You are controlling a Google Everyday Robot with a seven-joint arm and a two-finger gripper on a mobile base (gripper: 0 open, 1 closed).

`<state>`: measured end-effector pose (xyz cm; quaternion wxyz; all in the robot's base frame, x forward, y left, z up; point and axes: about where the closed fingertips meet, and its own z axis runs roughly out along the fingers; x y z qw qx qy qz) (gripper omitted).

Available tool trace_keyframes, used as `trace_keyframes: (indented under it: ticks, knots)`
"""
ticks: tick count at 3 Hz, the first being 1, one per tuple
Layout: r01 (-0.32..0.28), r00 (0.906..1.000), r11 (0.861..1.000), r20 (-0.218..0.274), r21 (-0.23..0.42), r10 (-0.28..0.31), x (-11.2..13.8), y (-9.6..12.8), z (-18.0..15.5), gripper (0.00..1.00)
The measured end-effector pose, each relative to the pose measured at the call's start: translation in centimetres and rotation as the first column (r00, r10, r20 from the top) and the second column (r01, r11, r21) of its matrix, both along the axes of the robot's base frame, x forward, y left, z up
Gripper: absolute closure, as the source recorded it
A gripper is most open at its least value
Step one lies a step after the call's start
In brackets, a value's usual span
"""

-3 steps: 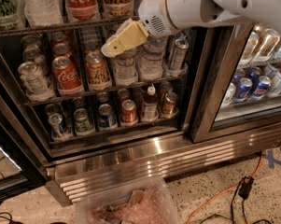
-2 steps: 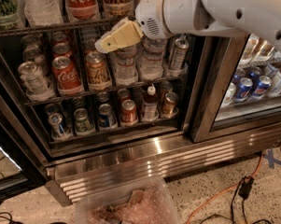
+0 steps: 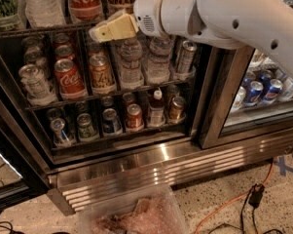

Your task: Pick orange can from top shelf of fridge

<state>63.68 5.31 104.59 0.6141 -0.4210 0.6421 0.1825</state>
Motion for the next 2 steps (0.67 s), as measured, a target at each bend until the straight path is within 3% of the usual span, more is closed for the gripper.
trace_keyframes:
  ticks: [2]
  knots:
    - [-0.002,0.9996,0.999,0.029,0.042,0.0,2.1,1.2,-0.2,0.0]
